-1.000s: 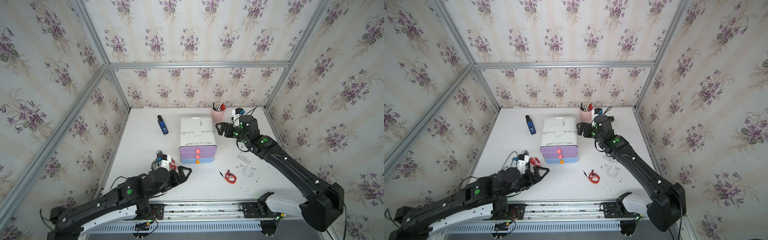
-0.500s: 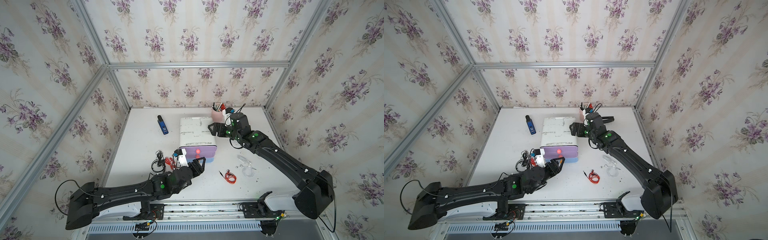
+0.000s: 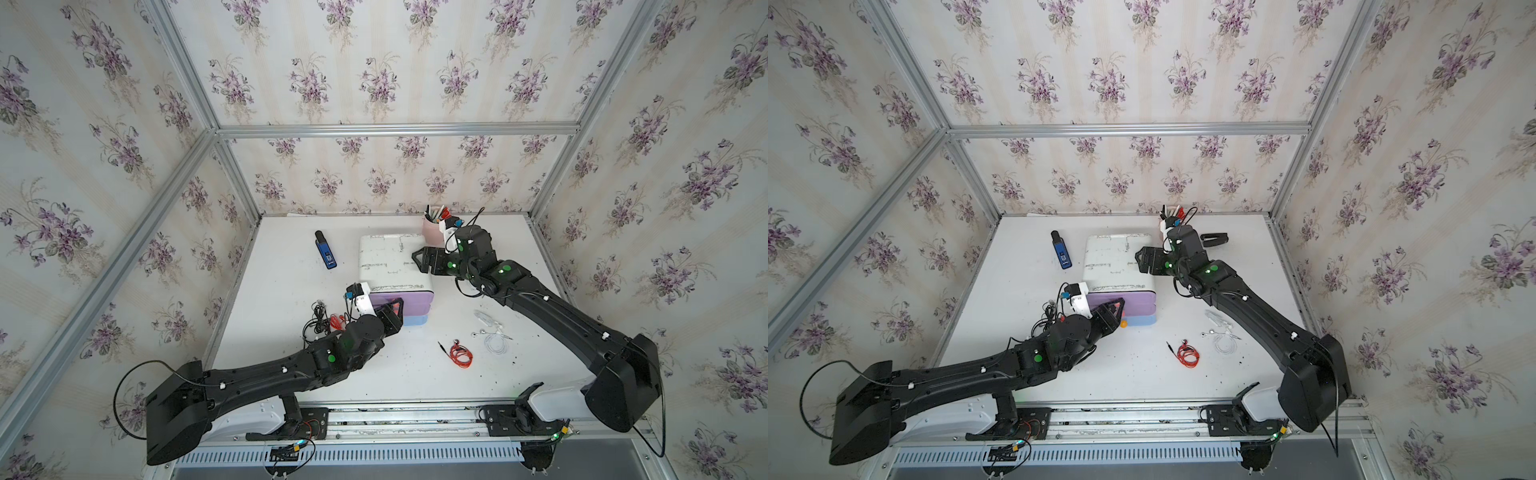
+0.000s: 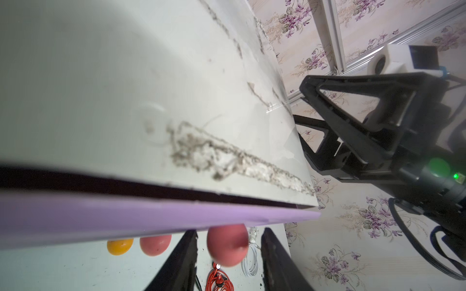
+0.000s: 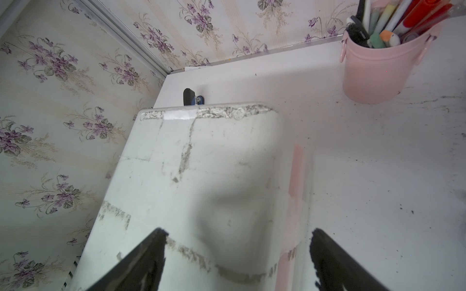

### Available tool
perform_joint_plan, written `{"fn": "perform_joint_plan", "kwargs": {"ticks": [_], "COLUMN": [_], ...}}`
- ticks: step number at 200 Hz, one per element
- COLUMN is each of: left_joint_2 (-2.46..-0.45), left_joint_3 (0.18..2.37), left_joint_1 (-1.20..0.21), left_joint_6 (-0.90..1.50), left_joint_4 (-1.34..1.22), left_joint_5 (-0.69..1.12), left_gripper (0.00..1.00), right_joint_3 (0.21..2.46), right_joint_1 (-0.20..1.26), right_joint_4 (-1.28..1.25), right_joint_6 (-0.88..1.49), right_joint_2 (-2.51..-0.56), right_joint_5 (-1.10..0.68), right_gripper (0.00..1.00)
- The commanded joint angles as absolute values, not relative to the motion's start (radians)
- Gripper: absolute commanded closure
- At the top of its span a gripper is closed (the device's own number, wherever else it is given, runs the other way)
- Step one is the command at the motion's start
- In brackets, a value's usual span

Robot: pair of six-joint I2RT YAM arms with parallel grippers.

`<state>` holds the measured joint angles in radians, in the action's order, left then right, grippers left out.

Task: Place the wired earphones into the drawer by color
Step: Open the drawer in the storage box.

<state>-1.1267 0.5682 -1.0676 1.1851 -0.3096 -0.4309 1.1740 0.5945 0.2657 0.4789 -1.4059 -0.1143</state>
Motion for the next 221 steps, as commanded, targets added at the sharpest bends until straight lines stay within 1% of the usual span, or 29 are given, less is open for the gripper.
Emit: {"fn": "perform_joint_plan", "kwargs": {"ticks": [1,13,28,51,90,133,166,188,221], "left_joint_2": [-1.130,-1.135,-1.144,-1.145,-1.090,-1.015,-0.960,-0.961,-0.961], "left_joint_3": [0.583,0.603,0.603,0.600,0.589,0.571,0.562,0.572,0.615], "left_joint_1": [-1.057,-1.055,-1.055,-1.055,-1.075,-1.215,-1.354,-1.463,-1.570], "left_joint_6": [1.143,1.122,1.123,1.126,1.137,1.228,1.370,1.451,1.521], "left_joint_4": [-0.321,-0.298,-0.306,-0.288,-0.215,-0.082,0.036,0.094,0.197], "left_joint_5": [-0.423,-0.416,-0.407,-0.406,-0.368,-0.444,-0.532,-0.602,-0.693], "left_gripper": [0.63,0.71,0.72,0.77,0.82,0.82,0.83,0.83,0.83], "right_joint_3": [1.183,1.190,1.195,1.203,1.209,1.224,1.230,1.232,1.229], "right_joint_1": [0.607,0.618,0.627,0.636,0.651,0.662,0.667,0.668,0.678], "right_joint_4": [0.246,0.248,0.253,0.259,0.268,0.320,0.340,0.347,0.350], "right_joint_6": [0.491,0.491,0.491,0.490,0.498,0.517,0.522,0.525,0.535], "right_joint_2": [-1.416,-1.425,-1.433,-1.438,-1.433,-1.457,-1.474,-1.472,-1.460], "right_joint_5": [-0.102,-0.096,-0.088,-0.077,-0.057,-0.002,0.017,0.021,0.023], "right_gripper": [0.09,0.09,0.09,0.09,0.10,0.11,0.11,0.11,0.11]}}
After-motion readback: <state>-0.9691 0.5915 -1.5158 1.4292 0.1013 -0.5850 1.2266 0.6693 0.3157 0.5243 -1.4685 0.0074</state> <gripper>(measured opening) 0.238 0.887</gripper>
